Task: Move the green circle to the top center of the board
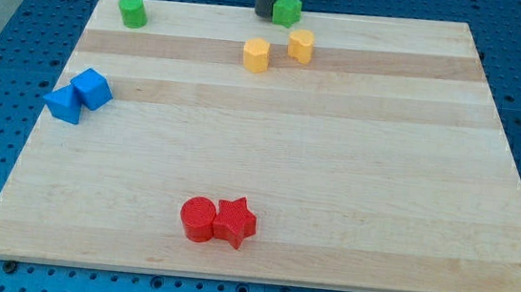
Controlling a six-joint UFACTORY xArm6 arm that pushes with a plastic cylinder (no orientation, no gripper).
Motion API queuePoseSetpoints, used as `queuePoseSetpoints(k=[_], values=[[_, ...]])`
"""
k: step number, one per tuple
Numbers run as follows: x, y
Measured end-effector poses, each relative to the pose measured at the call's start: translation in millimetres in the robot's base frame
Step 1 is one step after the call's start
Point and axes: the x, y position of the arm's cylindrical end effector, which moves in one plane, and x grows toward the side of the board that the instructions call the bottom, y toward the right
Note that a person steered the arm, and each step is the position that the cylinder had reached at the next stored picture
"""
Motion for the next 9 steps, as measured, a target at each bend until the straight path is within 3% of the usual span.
queuePoseSetpoints(k=[1, 4, 6, 9], values=[[0, 9], [73, -143], [81, -282], [28, -275]])
